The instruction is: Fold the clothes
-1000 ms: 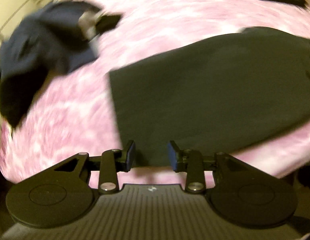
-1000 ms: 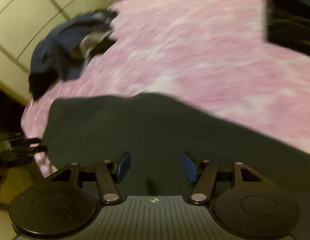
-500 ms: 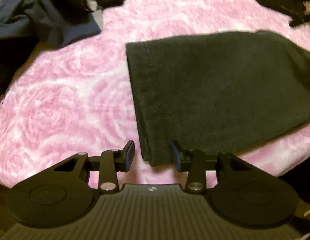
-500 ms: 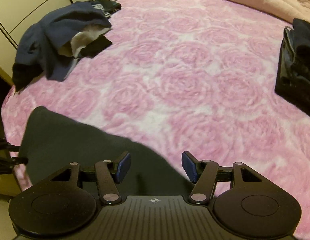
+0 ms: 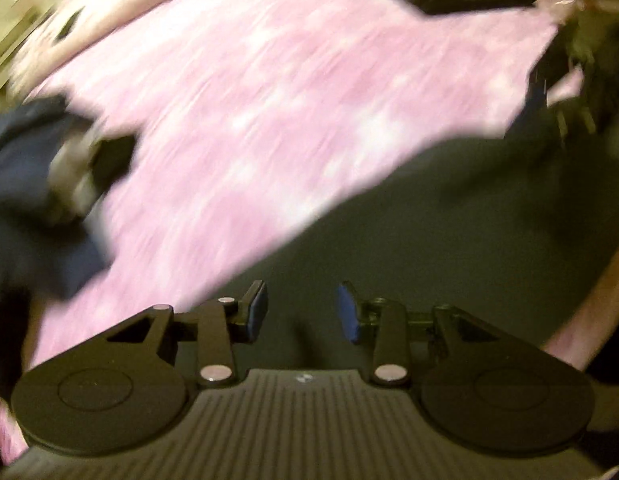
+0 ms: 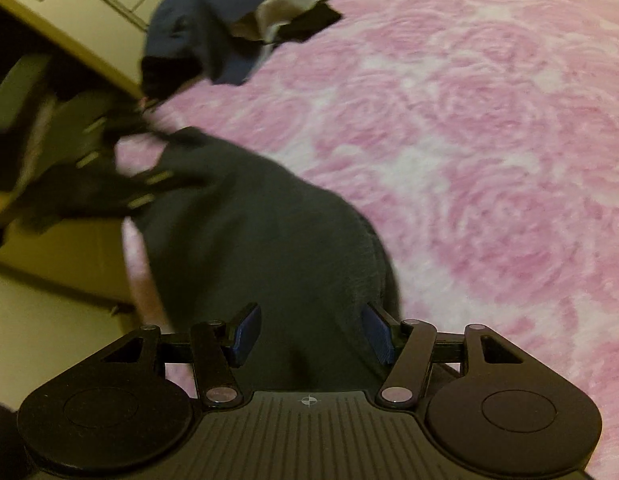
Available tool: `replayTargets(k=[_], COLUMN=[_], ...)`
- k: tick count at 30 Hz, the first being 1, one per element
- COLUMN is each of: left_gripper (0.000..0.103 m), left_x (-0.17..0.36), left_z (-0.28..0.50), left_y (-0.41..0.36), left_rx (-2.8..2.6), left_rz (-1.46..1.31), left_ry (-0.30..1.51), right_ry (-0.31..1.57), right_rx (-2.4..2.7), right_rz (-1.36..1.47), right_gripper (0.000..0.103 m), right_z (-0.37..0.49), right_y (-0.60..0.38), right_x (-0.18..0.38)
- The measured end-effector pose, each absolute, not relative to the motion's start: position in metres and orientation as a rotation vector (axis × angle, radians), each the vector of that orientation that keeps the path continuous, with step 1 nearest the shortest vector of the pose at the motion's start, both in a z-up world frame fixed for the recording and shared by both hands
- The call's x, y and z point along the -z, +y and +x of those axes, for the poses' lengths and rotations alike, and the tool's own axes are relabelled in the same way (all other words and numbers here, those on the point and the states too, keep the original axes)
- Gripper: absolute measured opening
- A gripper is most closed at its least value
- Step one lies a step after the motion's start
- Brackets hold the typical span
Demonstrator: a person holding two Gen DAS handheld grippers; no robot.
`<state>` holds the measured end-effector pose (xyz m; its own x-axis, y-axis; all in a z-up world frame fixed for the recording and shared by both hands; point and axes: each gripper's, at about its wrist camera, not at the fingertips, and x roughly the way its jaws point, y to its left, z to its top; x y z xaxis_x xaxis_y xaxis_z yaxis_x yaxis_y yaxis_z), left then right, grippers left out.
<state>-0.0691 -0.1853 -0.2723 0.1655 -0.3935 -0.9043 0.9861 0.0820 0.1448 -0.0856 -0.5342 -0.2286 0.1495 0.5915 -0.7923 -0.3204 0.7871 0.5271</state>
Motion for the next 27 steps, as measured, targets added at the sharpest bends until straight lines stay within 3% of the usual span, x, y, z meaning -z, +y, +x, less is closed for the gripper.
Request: replayTargets(k=[5,11,19,27], left_gripper=[0.034,0.034,0.034,0.033], left_x=[0.308,0.328,0.324,0.301], left_z=[-0.082,-0.084,-0.086,-0.080], left_y=[-0.254,-0.244,-0.231,-0.212], left_rx=[1.337,1.344,1.327,1.321], left_rz=[0.947,1.009,0.991,0.851], left_ry=[0.908,0.988,0.971,0.900], right_ry=[1.280,1.199,1.270,1.269], right_rx=[-0.729,-0.607,-0.802,-1.047], right_rz=[0.354,0.444,-0.005,-0.106], right_gripper=[0.060,0.060,0.060,0.060], right_z=[-0.088,-0.058,-0.022,-0.017], right_y=[-0.552,-0.604,-0.556,-0.517], right_x=[0.225,0.226,0.277,0.288])
